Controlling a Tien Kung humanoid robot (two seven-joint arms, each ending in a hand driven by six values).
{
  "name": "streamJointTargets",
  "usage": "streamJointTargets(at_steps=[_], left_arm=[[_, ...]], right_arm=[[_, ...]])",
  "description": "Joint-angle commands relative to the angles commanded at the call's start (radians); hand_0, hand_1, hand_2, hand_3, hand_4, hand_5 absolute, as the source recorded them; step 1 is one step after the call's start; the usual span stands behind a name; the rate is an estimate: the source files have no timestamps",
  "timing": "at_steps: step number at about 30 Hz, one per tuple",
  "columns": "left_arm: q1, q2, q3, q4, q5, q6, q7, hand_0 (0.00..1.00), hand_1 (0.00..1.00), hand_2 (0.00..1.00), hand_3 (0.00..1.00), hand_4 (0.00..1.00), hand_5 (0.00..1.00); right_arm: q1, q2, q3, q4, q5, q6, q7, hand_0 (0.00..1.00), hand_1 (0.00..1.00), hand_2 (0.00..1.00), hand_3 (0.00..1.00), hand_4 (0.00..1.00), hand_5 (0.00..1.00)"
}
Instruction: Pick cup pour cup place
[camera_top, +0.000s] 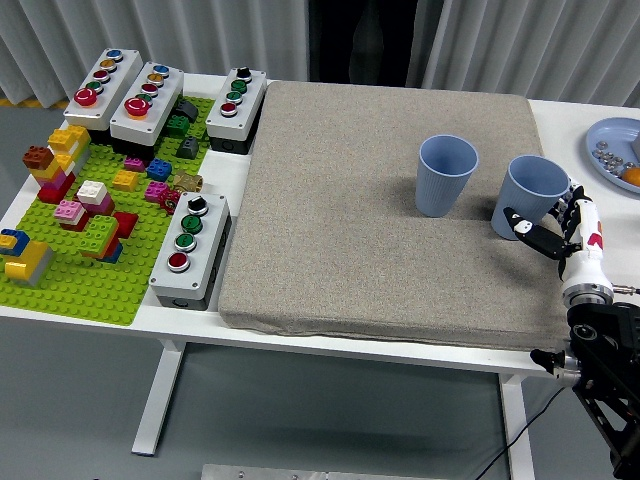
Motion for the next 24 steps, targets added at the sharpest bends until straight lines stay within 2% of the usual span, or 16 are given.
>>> streamJointTargets(at_steps=[4,5,22,24], left_arm=[[0.001,0.000,-0.002,0.000,0.001,0.000,0.000,0.761,0.799,0.845,0.753,0.510,0.960],[0.001,0.000,-0.002,0.000,0.001,0.000,0.001,0.762,0.799,0.845,0.753,0.510,0.959],[0.002,0.000,-0.002,0.000,-0.003,0.001,0.000,0.761,0.799,0.845,0.753,0.510,0.960],[0.002,0.000,-0.002,0.000,-0.003,0.001,0.000,0.761,0.799,0.845,0.753,0.510,0.959]], right_arm=[[-0.002,-0.001,-0.006,0.006,-0.002,0.000,-0.003,0.814,0.725,0.669,0.751,0.868,0.180],[-0.003,-0.001,-0.008,0.009,-0.004,0.000,-0.005,0.809,0.721,0.656,0.718,0.864,0.179],[-0.002,-0.006,0.003,0.022,-0.021,0.000,-0.004,0.806,0.721,0.653,0.707,0.866,0.181],[-0.003,-0.007,0.005,0.022,-0.021,0.000,-0.003,0.777,0.703,0.614,0.689,0.846,0.160]])
